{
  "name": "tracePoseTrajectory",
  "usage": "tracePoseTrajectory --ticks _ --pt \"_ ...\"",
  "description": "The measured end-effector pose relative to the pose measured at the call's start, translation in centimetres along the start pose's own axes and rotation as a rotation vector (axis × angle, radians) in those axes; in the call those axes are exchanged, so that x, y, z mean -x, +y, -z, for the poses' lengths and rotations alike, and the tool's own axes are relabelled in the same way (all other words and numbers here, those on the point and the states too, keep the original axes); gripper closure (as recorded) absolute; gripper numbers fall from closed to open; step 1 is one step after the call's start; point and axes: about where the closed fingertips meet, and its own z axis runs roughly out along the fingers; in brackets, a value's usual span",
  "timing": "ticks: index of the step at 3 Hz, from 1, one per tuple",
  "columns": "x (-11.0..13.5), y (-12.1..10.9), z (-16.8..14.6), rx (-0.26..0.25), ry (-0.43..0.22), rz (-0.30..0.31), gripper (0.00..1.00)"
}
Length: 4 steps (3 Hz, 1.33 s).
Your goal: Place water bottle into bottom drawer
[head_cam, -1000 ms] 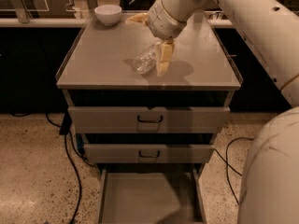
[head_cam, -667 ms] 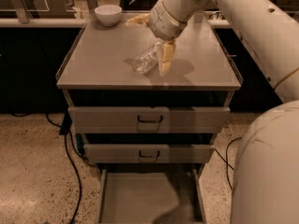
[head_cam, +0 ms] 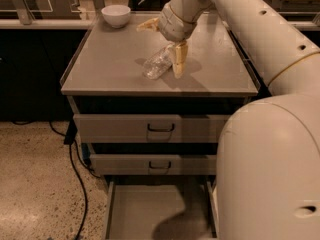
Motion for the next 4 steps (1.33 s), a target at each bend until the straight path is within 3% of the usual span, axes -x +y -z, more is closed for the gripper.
tracePoseTrajectory --ticks 2,3,4 --pt "-4.6 -2.2 -2.2 0.012 0.026 0.029 0.0" --pt "-5.6 -2.2 -4.3 0.054 0.013 0.039 0.0" --pt "-5.6 -2.2 -4.3 0.054 0.013 0.039 0.0"
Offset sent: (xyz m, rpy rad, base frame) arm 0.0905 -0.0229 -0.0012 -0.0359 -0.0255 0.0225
